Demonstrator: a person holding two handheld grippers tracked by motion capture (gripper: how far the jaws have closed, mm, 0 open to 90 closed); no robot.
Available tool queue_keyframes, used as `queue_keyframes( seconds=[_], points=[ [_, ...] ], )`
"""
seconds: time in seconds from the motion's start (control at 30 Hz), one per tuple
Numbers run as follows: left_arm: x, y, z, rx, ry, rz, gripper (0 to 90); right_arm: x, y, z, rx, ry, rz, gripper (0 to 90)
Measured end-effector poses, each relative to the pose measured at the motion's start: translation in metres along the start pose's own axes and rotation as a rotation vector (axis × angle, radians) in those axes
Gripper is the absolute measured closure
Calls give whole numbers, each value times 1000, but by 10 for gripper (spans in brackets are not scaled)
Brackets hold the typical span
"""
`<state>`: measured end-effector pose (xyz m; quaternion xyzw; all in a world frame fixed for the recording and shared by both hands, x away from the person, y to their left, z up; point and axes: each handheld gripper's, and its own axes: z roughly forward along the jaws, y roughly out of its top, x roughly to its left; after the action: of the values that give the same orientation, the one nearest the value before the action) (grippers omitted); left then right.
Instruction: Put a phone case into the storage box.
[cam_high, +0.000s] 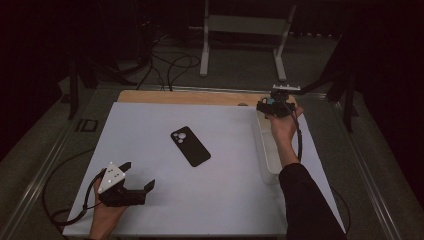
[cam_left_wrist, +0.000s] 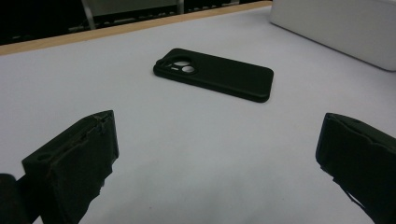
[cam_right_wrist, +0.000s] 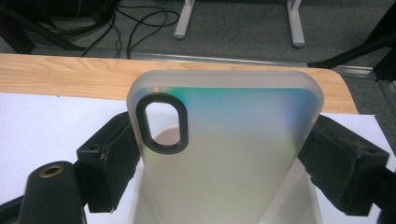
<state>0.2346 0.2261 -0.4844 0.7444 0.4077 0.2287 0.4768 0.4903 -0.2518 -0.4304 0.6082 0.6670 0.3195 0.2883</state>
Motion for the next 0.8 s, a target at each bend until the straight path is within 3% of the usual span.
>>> queue_keyframes(
  seconds=[0.47, 0.8],
  points=[
    [0, 0, 0, 2, -1, -1, 0, -3, -6, 7, 19, -9, 17, 163],
    [0, -1, 1, 8, -3, 2, 0, -2, -5, 11, 21, -5, -4, 160]
  ],
)
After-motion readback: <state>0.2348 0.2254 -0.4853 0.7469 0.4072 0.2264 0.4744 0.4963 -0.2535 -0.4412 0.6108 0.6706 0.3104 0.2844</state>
